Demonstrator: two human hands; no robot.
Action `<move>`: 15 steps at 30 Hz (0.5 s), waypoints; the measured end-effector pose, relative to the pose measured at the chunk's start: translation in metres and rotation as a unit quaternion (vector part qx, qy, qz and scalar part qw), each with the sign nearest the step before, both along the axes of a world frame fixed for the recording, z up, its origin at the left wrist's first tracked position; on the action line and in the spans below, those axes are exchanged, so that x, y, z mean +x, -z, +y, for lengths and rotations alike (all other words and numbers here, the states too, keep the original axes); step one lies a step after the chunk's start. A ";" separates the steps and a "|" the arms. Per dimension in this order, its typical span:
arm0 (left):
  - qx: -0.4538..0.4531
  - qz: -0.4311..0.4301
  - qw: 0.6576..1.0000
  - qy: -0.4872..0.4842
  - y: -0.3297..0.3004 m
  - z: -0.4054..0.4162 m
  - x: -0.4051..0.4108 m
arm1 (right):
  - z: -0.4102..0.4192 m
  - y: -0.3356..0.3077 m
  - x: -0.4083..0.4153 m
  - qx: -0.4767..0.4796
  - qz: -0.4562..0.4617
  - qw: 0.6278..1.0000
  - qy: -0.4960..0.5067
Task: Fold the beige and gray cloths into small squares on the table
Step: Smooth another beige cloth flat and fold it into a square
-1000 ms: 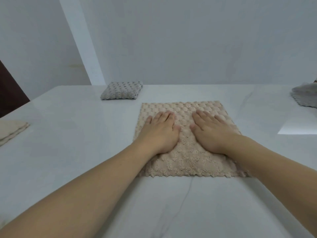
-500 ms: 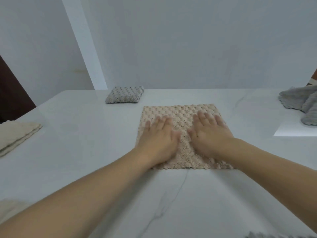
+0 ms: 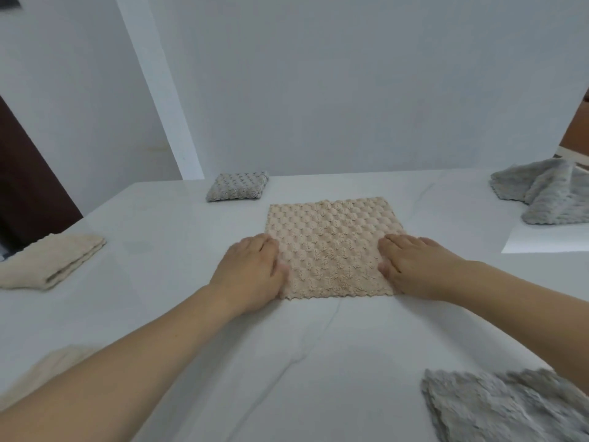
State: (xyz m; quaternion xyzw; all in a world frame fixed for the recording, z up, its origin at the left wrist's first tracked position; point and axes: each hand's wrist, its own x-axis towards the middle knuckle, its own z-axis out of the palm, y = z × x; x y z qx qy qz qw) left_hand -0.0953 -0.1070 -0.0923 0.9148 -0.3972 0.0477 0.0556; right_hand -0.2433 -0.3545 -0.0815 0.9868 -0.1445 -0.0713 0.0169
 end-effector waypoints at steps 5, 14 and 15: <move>0.012 -0.027 0.994 0.108 -0.005 -0.002 -0.038 | 0.026 -0.021 -0.019 0.010 0.029 0.997 -0.067; 0.135 0.205 0.968 0.049 -0.041 -0.001 -0.065 | 0.018 -0.051 -0.047 0.133 0.178 0.974 0.042; 0.121 0.252 0.960 0.035 -0.046 0.000 -0.064 | 0.012 -0.056 -0.050 0.206 0.184 0.959 0.071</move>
